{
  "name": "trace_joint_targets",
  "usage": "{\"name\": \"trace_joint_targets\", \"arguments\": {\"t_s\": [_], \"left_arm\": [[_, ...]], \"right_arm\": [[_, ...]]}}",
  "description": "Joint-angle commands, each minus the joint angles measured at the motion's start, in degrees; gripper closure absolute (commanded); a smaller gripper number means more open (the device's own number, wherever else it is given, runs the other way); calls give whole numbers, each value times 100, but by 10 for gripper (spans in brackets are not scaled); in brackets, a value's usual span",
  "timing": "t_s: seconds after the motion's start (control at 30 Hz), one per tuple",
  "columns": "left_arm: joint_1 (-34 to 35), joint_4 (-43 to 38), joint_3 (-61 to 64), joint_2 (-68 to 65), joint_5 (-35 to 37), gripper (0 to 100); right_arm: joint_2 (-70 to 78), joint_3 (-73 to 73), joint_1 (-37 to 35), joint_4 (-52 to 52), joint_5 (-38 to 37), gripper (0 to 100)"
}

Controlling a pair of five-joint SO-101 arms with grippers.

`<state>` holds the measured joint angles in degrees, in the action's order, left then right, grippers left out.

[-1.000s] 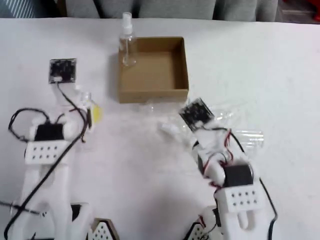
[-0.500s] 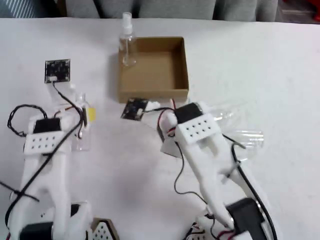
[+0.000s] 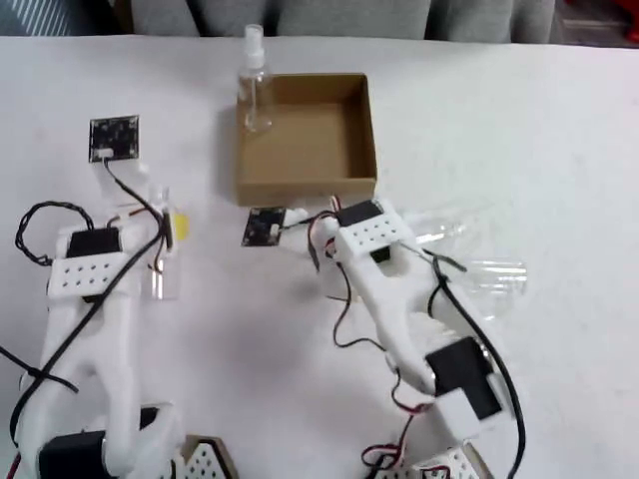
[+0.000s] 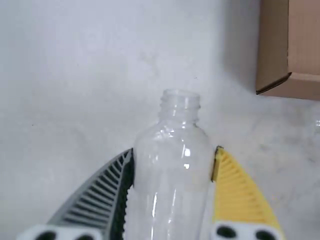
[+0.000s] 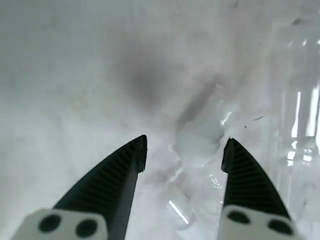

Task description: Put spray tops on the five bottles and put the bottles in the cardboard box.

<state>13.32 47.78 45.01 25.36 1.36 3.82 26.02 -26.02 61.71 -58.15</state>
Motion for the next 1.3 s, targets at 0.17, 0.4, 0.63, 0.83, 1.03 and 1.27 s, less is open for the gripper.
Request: {"name": "trace_joint_targets", "arguments": {"t_s": [0.17,0.4,0.63,0.83,1.03,1.27], "left_arm": [[31,-158,-343,13,-79,979],[31,-158,-325,31,-79,979],[22,-158,-325,31,-70,979],[-602,-123,-334,365,-53,979],[-1376,-158,-141,1631,-35,977],[-2316,-1134,721,3231,-26,977]], "right_arm": [[426,-404,110,-365,-9,960],[259,-1556,760,620,1081,979],[-400,-2804,1411,2202,2382,983],[-1411,-2919,1745,2844,2884,982],[-3143,-2919,1947,2624,3376,981],[-5288,-2787,2308,1323,3833,981]]}}
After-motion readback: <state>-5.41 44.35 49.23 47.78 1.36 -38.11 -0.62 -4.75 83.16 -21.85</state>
